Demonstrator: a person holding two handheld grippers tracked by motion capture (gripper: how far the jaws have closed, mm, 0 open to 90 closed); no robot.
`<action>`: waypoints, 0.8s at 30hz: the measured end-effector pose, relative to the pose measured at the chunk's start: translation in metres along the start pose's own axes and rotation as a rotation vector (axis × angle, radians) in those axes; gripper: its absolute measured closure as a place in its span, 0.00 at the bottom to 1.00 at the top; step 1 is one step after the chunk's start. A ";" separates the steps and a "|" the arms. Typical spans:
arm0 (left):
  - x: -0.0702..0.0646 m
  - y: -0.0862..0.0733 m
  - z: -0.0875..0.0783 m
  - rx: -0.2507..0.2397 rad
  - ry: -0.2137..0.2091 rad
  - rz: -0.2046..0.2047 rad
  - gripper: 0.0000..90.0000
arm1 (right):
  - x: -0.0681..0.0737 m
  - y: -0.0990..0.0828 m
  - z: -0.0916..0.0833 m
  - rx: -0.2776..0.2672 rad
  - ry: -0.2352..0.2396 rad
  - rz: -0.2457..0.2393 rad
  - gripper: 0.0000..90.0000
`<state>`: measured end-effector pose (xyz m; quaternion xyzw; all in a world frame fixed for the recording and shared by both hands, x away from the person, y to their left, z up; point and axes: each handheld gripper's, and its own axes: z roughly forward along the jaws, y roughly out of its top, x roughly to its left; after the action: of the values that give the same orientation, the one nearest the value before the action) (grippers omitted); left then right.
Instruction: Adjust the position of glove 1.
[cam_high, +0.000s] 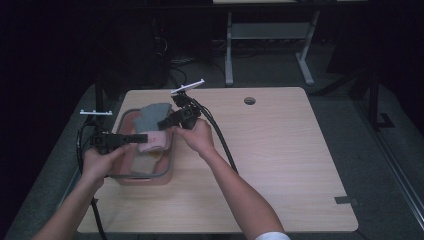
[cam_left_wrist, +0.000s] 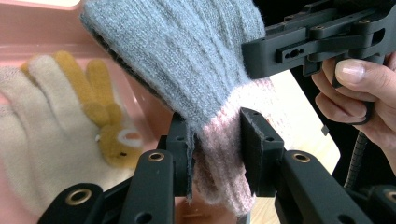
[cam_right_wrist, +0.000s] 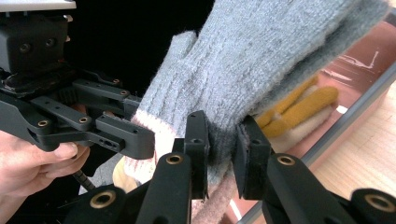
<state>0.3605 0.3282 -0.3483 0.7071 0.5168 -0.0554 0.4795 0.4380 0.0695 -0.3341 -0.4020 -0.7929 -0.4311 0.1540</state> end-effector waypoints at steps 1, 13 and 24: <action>0.000 0.000 0.000 0.002 0.004 -0.001 0.75 | 0.000 0.000 0.001 0.001 0.000 0.002 0.86; 0.013 -0.007 -0.008 0.034 0.035 -0.015 0.75 | -0.001 -0.002 0.023 0.029 0.020 0.011 0.86; 0.025 -0.014 -0.005 0.103 0.091 -0.020 0.75 | -0.005 -0.005 0.048 0.101 0.010 0.013 0.85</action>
<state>0.3587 0.3491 -0.3683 0.7273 0.5415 -0.0545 0.4182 0.4420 0.1038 -0.3676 -0.3969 -0.8102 -0.3915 0.1810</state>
